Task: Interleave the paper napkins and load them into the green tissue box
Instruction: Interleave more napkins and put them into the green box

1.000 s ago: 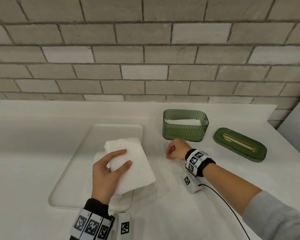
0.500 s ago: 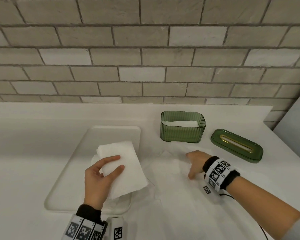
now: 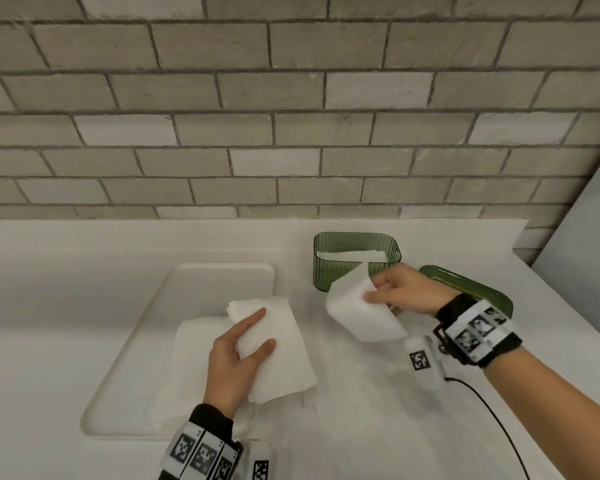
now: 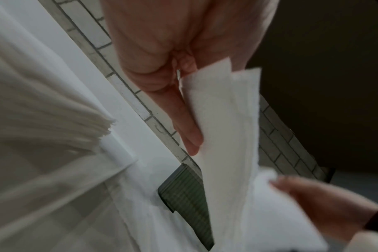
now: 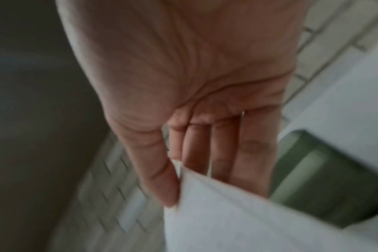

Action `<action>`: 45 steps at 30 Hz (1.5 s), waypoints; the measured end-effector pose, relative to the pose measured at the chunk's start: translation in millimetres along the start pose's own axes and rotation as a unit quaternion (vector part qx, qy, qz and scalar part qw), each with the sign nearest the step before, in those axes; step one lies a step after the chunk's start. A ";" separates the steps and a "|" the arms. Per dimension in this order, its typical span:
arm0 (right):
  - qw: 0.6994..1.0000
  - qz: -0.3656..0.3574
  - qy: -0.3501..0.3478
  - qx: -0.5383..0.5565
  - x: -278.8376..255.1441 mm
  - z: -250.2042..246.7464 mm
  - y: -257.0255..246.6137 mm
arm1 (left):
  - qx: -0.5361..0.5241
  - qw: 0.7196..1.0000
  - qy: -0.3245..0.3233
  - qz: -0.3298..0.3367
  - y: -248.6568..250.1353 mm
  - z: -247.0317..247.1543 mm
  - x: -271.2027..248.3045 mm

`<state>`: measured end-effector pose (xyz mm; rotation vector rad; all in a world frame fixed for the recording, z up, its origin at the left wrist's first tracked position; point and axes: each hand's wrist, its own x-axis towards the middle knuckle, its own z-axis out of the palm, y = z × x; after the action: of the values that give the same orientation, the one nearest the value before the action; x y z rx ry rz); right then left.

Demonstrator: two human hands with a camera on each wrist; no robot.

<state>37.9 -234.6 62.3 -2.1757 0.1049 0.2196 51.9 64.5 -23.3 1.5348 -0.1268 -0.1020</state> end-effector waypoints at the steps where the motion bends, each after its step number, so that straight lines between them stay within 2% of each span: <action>1: 0.995 -0.024 -0.020 0.096 -10.3 -1.4 -14.1 | -0.005 1.000 -0.008 0.003 1.9 3.8 0.1; 3: 0.968 -0.064 -0.045 0.238 -26.6 -0.6 -33.9 | -0.036 0.999 -0.026 0.009 11.2 16.2 -1.9; 5: 0.949 -0.087 -0.035 0.300 -33.8 8.2 -42.7 | -0.115 0.992 -0.059 -0.005 24.7 29.8 -4.9; 7: 0.952 -0.098 0.011 0.291 -30.8 24.7 -39.3 | -0.205 0.975 -0.084 -0.035 37.2 39.9 -7.8; 10: 0.963 -0.112 0.090 0.228 -21.8 49.1 -25.8 | -0.238 0.965 -0.104 -0.026 48.4 49.8 -10.5; 13: 0.959 -0.113 0.145 0.215 -18.2 61.8 -16.8 | -0.208 0.971 -0.117 0.002 47.7 53.8 -11.6; 15: 0.957 -0.128 0.142 0.218 -19.3 63.7 -12.9 | -0.181 0.976 -0.117 0.019 41.6 55.3 -10.5; 18: 0.969 -0.149 0.112 0.161 -24.5 62.2 -8.5 | -0.183 0.978 -0.104 0.016 35.1 60.4 -11.4; 23: 0.972 -0.122 0.103 0.174 -29.7 57.8 -0.2 | -0.175 0.981 -0.082 0.029 30.6 71.9 -11.4; 27: 0.972 -0.063 0.031 0.223 -33.5 54.0 5.5 | -0.171 0.982 -0.058 0.050 31.6 82.4 -10.9; 30: 0.974 -0.039 -0.013 0.221 -37.6 48.8 12.8 | -0.174 0.982 -0.038 0.068 28.1 86.8 -9.8; 33: 0.972 -0.032 0.050 0.228 -39.0 40.7 24.2 | -0.181 0.982 -0.001 0.063 29.1 83.0 -4.8; 36: 0.948 -0.034 0.137 0.285 -39.9 33.6 38.8 | -0.121 0.991 -0.012 0.054 30.7 77.8 3.3; 39: 0.918 -0.041 0.184 0.348 -35.8 34.8 48.7 | -0.046 0.994 -0.097 0.037 17.8 75.0 18.1; 41: 0.920 -0.023 0.201 0.336 -29.2 41.8 57.3 | 0.015 0.987 -0.161 -0.011 3.6 80.4 27.4; 45: 0.940 0.044 0.203 0.272 -17.7 65.0 75.3 | 0.057 0.977 -0.171 -0.114 -24.7 96.2 37.7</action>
<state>1.0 -225.0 -31.3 -1.6334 0.4447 -0.1969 75.4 -36.9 -44.2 1.6316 -0.2327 -0.5514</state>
